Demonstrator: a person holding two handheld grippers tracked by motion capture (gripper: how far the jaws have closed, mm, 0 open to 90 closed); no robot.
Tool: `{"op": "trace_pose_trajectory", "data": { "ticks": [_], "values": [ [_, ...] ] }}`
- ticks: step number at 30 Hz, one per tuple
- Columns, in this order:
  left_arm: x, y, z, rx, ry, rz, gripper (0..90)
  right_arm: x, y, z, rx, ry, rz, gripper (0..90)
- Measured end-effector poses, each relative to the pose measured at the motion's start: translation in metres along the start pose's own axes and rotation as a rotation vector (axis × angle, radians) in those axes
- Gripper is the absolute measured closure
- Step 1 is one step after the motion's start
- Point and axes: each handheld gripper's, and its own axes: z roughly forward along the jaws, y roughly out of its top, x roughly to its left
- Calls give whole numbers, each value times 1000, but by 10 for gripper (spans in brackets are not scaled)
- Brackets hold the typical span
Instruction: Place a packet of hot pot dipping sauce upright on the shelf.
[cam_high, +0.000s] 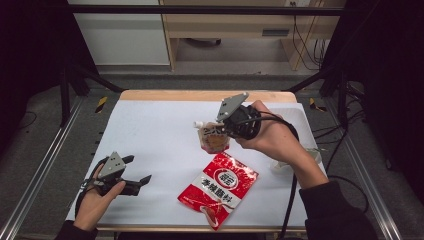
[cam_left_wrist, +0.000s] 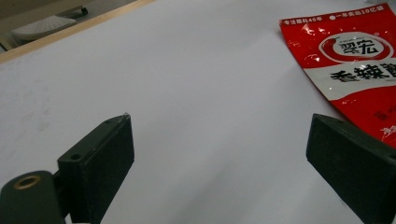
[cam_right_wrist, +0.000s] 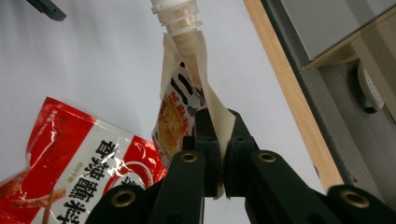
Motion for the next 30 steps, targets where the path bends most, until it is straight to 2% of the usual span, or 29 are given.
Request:
{"op": "trace_pose_trajectory", "data": {
  "ticks": [6,14,21,30],
  "values": [
    [6,-9,-2,13,26,-27,75,-14,-8,-13,5,-37,15,874],
    [5,-10,-1,31,43,-10,75,-21,-31,-30,-7,-76,6,874],
    [7,-13,-2,42,54,-24,75,-30,-54,-42,-1,-95,25,874],
    [8,-13,-1,57,60,-21,75,-39,-79,-56,10,-131,55,873]
  ]
}}
